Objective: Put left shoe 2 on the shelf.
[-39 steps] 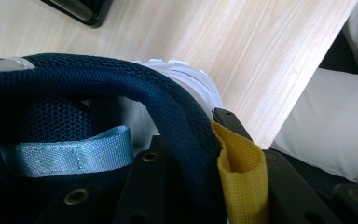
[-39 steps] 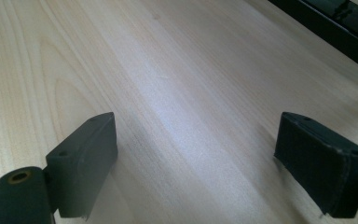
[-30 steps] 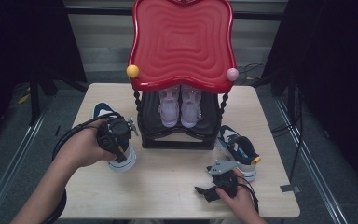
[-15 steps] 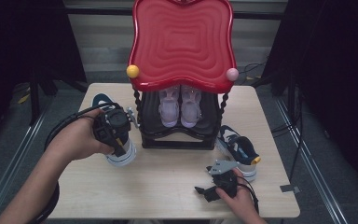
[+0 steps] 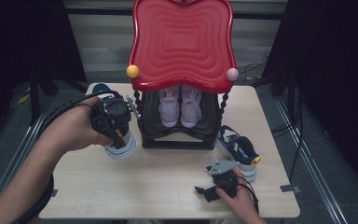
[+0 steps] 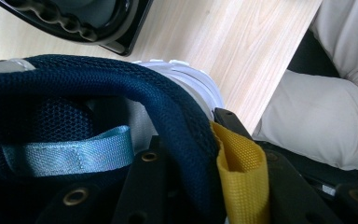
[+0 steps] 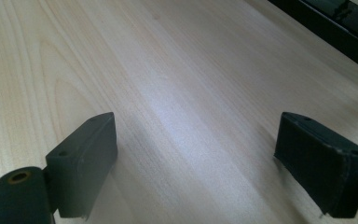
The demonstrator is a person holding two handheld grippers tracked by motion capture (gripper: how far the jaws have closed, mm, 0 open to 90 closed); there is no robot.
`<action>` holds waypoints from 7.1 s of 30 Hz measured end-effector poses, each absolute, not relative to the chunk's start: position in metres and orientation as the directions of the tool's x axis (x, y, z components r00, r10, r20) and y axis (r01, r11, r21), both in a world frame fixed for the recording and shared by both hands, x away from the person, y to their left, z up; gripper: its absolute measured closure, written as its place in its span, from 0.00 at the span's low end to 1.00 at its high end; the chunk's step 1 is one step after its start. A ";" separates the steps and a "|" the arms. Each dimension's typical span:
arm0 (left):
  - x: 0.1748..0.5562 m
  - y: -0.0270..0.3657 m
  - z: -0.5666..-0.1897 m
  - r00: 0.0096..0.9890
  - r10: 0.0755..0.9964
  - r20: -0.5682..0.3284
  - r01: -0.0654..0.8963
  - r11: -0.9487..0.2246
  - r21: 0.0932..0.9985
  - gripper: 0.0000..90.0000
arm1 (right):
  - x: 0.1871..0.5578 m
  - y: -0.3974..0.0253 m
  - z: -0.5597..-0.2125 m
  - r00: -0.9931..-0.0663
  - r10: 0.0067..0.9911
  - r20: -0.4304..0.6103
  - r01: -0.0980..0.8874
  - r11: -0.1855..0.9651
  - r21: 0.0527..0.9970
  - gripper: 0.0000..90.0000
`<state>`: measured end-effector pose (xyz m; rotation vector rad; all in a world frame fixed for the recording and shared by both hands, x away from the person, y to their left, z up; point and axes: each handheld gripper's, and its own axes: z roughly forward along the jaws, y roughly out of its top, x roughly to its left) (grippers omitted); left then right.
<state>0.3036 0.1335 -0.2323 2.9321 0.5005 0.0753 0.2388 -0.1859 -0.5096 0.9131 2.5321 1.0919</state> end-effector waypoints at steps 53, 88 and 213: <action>0.304 0.118 -0.121 0.942 0.287 0.176 0.257 -0.950 0.177 0.82 | 0.239 -0.186 -0.510 -0.778 0.627 0.027 0.449 0.525 0.723 0.14; 0.328 0.051 -0.092 0.949 0.145 0.279 0.096 -0.979 0.181 0.81 | 0.239 -0.186 -0.510 -0.778 0.628 0.029 0.451 0.525 0.722 0.14; 0.404 0.011 -0.110 0.918 0.103 0.383 0.040 -0.985 0.170 0.54 | 0.239 -0.186 -0.510 -0.780 0.625 0.031 0.449 0.525 0.723 0.14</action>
